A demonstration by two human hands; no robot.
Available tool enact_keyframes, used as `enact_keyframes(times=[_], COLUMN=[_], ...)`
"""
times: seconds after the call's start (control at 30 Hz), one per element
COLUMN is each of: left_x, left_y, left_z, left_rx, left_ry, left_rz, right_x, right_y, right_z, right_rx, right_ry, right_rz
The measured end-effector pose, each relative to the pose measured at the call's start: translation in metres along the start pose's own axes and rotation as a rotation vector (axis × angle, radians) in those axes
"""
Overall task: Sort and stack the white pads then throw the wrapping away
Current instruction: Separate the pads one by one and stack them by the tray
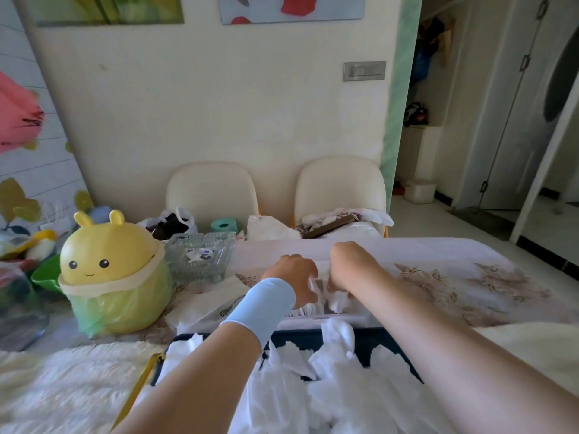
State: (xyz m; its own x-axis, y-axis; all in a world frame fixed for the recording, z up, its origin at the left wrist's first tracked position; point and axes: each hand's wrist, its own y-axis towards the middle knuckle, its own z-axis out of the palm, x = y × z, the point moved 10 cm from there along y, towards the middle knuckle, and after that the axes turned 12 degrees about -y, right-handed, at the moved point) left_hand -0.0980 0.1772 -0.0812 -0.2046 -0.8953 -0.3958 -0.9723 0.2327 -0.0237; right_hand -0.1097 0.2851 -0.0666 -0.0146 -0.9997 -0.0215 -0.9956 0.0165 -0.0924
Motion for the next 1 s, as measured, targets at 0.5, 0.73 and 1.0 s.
enact_keyframes(times=[0.5, 0.73, 1.0], left_x=[0.022, 0.026, 0.029], left_y=[-0.031, -0.035, -0.035], left_z=[0.036, 0.034, 0.037], left_rx=[0.184, 0.156, 0.168], left_ry=[-0.035, 0.085, 0.137], left_rz=[-0.028, -0.017, -0.025], right_x=[0.012, 0.037, 0.044], right_y=[-0.020, -0.035, -0.044], right_z=[0.035, 0.045, 0.058], right_rx=[0.245, 0.237, 0.255], right_ry=[0.450, 0.215, 0.294], right_rz=[0.052, -0.119, -0.132])
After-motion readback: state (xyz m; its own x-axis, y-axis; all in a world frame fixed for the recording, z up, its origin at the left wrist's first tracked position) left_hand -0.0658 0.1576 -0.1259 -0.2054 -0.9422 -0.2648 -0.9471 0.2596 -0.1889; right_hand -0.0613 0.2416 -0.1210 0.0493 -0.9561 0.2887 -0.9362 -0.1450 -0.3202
